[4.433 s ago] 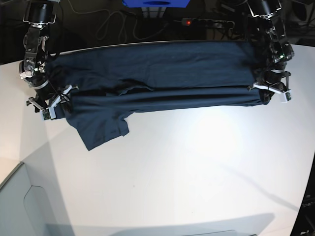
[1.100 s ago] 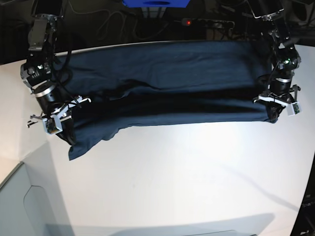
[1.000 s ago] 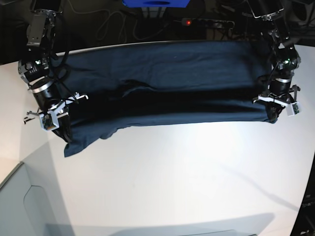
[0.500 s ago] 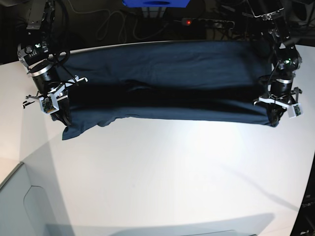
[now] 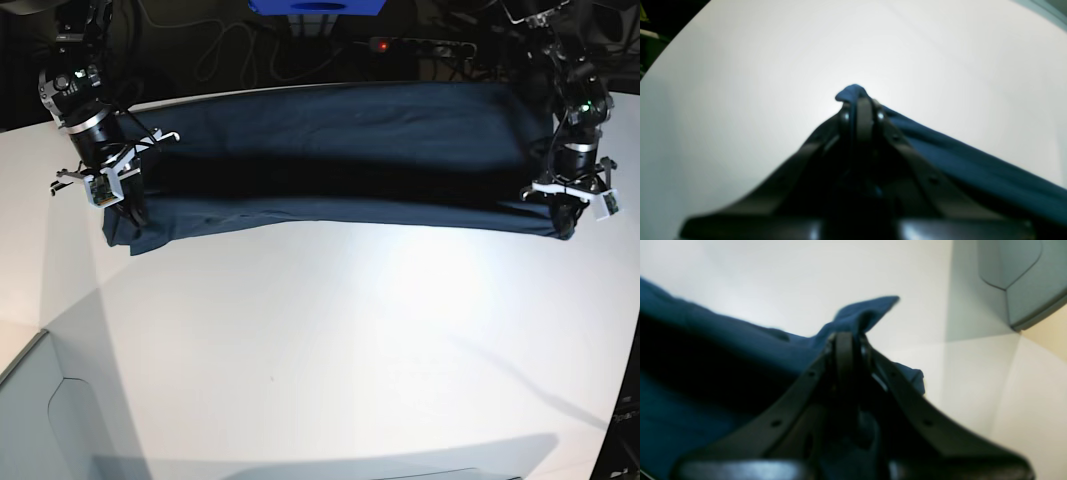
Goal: Fold the T-shirt properly
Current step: 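Pull both shirt ends back toward the robot with both grippers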
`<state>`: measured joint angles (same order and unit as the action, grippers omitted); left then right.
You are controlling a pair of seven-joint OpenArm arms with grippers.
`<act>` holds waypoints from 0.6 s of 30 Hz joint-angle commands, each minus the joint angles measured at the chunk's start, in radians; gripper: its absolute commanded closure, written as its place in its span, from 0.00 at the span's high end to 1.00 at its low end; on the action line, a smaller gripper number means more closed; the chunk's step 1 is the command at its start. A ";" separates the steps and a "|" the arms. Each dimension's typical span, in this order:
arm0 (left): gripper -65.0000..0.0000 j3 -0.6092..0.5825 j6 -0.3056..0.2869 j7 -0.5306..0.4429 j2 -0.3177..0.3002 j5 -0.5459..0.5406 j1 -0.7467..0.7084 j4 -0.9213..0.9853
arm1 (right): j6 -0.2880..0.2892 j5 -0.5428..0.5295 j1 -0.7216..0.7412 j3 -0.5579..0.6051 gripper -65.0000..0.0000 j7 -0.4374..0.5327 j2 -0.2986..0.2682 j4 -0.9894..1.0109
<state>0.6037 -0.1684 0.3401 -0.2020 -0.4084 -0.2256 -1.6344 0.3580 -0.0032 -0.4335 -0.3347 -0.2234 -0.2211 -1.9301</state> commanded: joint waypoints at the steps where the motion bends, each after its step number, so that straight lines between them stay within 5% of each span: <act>1: 0.00 0.006 0.003 -0.025 -0.014 -0.004 -0.014 -0.022 | -0.003 -0.008 -0.008 -0.014 0.00 0.026 -0.010 -0.021; 18: 0.00 0.008 0.003 -0.026 0.034 -0.005 -0.165 -0.062 | -0.001 -0.008 -0.097 -0.053 0.00 0.026 -0.004 -0.015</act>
<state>0.6044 -0.1654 0.3401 -0.1532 -0.4053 -0.3874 -1.6760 0.3584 -0.0013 -0.5301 -0.3790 -0.2272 -0.2157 -1.9270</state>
